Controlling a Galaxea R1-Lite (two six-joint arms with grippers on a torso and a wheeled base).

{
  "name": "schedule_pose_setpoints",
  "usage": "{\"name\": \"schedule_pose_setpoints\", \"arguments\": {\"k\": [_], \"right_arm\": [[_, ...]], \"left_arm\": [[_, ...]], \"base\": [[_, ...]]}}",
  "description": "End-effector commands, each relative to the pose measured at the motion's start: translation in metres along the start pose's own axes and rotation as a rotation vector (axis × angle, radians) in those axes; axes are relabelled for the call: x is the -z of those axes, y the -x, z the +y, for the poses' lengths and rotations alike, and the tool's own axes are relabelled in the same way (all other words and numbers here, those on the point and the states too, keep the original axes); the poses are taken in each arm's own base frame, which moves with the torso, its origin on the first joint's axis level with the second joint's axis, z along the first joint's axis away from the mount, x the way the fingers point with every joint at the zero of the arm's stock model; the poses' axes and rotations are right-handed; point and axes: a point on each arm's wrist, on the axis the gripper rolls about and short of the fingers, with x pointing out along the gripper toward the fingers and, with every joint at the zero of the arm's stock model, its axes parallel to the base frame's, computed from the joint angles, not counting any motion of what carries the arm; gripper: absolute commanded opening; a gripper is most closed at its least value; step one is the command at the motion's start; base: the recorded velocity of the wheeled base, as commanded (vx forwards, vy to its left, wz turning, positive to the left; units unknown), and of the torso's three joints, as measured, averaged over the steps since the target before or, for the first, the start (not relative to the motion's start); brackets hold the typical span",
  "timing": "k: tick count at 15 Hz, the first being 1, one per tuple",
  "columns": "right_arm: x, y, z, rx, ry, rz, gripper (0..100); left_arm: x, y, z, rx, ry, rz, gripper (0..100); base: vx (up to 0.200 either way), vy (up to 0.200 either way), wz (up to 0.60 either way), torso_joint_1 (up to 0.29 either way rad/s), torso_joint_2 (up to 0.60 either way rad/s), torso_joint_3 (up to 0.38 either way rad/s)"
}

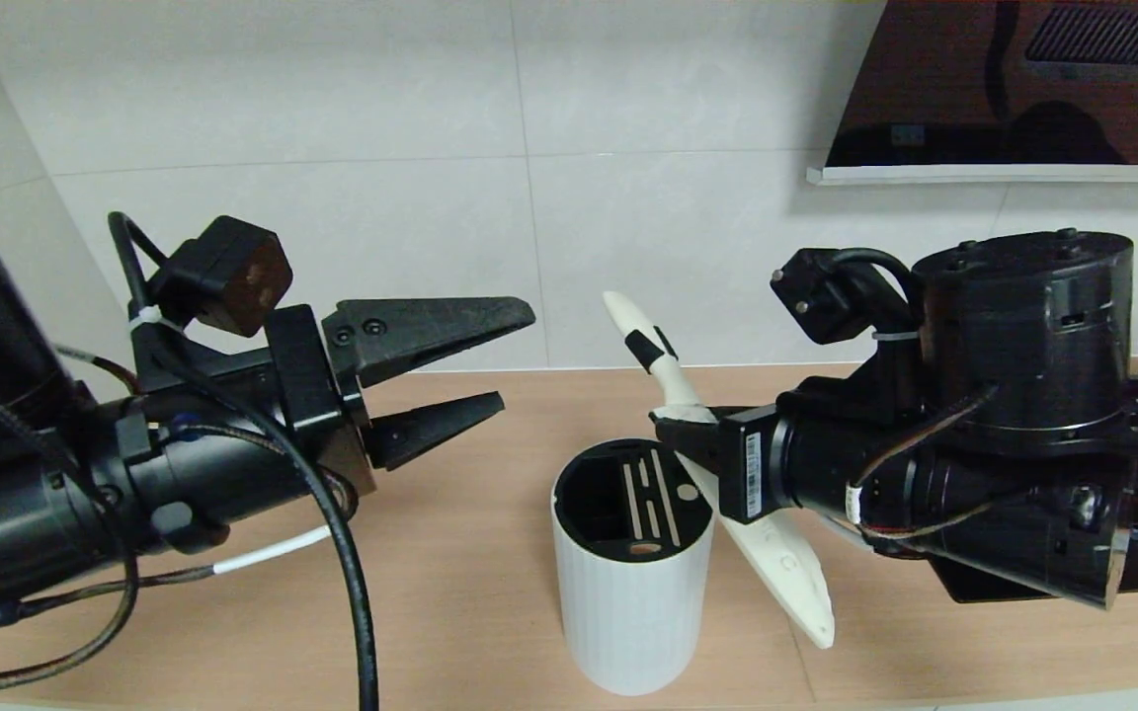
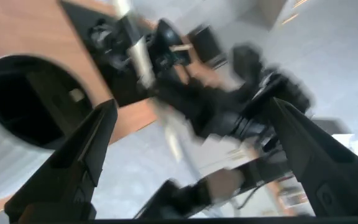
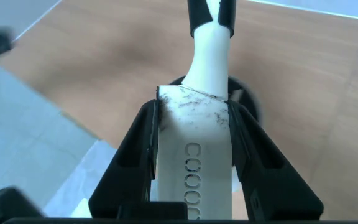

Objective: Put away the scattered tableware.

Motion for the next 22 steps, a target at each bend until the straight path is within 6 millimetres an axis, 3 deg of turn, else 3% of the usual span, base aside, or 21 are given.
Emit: {"name": "schedule_pose_setpoints", "arguments": {"k": [1, 5, 12, 22], "right_arm": [[0.001, 0.003, 0.012, -0.042, -0.021, 0.002, 0], [0.004, 0.007, 0.025, -0.090, -0.036, 0.010, 0], [0.008, 0.012, 0.044, -0.160, -0.051, 0.006, 0], [0.014, 0.009, 0.049, -0.172, -0.045, 0.030, 0]], "left_arm": [[-0.001, -0.007, 0.002, 0.028, 0.052, -0.015, 100], [0.007, -0.013, 0.004, 0.052, 0.067, 0.011, 100], [0.025, -0.044, 0.024, -0.059, 0.053, 0.016, 100], [0.027, -0.052, 0.029, -0.071, 0.001, -0.030, 100]], "base": [[0.000, 0.000, 0.00, 0.000, 0.00, 0.000], [0.000, 0.000, 0.00, 0.000, 0.00, 0.000], [0.000, 0.000, 0.00, 0.000, 0.00, 0.000], [0.000, 0.000, 0.00, 0.000, 0.00, 0.000]]}}
